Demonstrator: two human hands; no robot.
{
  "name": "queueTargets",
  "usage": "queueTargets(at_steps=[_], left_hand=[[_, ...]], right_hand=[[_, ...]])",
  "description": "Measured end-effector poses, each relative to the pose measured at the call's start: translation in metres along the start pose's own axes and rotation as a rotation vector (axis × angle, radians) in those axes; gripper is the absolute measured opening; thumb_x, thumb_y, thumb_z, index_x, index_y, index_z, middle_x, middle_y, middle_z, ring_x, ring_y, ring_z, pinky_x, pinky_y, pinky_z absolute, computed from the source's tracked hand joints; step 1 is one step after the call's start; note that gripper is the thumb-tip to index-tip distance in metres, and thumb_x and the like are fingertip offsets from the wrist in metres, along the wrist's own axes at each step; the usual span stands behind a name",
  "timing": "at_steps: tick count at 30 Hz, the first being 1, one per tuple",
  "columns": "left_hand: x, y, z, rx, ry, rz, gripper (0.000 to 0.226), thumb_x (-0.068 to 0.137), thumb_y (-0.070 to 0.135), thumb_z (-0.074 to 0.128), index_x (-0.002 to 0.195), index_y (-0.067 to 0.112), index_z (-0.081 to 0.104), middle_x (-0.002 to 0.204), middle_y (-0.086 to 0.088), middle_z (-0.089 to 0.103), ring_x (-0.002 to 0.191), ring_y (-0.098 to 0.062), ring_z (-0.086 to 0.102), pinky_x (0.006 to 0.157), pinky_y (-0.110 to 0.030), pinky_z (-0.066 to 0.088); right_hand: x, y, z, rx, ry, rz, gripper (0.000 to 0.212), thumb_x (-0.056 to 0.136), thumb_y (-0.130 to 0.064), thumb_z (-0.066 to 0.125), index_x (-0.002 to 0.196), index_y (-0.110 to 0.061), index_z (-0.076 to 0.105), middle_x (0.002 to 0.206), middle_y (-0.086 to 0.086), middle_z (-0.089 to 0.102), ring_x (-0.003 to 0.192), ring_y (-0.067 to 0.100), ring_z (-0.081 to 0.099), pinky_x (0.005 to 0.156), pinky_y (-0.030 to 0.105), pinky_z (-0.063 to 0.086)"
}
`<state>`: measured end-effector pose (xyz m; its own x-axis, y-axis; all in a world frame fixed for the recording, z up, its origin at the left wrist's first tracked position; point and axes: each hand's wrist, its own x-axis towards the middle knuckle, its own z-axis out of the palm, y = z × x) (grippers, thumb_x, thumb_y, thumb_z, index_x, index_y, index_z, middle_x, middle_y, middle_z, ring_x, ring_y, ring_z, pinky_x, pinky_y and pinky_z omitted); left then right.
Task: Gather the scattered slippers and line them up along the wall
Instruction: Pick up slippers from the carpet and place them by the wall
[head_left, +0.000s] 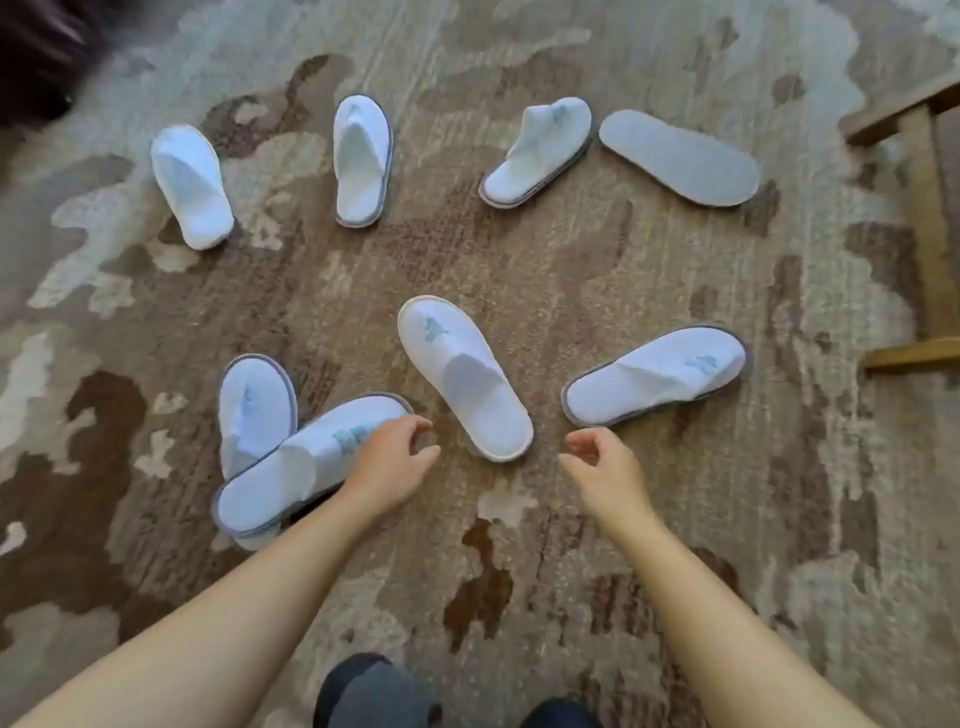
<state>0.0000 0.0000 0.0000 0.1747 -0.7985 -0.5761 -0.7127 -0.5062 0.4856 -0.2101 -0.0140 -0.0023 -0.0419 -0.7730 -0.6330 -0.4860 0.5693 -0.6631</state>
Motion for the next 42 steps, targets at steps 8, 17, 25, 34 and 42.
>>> queueTargets(at_steps=[8,17,25,34,42], left_hand=[[0.092,-0.078,0.068,-0.071,0.104,0.132,0.035,0.086,0.021,0.053,0.120,0.013,0.050,0.127,-0.009,0.051,0.115,-0.020,0.046,0.089,-0.023,0.032],[0.069,-0.098,0.052,-0.158,0.122,0.154,0.033,0.085,0.018,0.055,0.118,0.014,0.051,0.123,-0.004,0.051,0.109,-0.011,0.044,0.090,-0.021,0.033],[0.068,-0.146,-0.007,-0.023,0.430,0.091,0.048,0.076,0.016,0.068,0.118,0.003,0.050,0.123,-0.016,0.054,0.117,-0.028,0.045,0.095,-0.025,0.026],[0.071,-0.232,-0.008,0.229,0.144,-0.340,0.101,0.059,0.060,0.070,0.139,0.022,0.019,0.147,-0.005,0.028,0.136,-0.027,0.024,0.105,-0.047,0.025],[0.052,-0.238,0.017,0.362,0.137,-0.381,0.074,0.067,0.050,0.070,0.124,0.018,0.035,0.124,-0.006,0.049,0.118,-0.029,0.042,0.090,-0.042,0.034]], right_hand=[[0.118,0.057,0.093,-0.044,0.046,-0.007,0.057,0.080,-0.016,0.063,0.129,-0.008,0.035,0.133,0.013,0.035,0.114,0.024,0.041,0.084,0.027,0.032],[0.116,0.049,0.127,0.183,-0.051,0.046,0.030,0.083,-0.018,0.059,0.108,-0.005,0.048,0.100,0.008,0.055,0.081,0.017,0.053,0.063,0.029,0.039],[0.106,0.022,0.160,0.230,0.019,-0.087,0.020,0.085,-0.015,0.056,0.096,-0.007,0.041,0.092,0.008,0.050,0.078,0.020,0.048,0.054,0.025,0.036],[0.112,0.026,0.178,0.200,-0.016,-0.085,0.029,0.086,-0.016,0.055,0.108,-0.002,0.043,0.095,0.009,0.051,0.081,0.021,0.050,0.062,0.032,0.039],[0.103,0.027,0.176,0.237,-0.042,-0.088,0.028,0.086,-0.016,0.055,0.109,-0.006,0.042,0.097,0.006,0.050,0.087,0.023,0.052,0.071,0.037,0.042]])
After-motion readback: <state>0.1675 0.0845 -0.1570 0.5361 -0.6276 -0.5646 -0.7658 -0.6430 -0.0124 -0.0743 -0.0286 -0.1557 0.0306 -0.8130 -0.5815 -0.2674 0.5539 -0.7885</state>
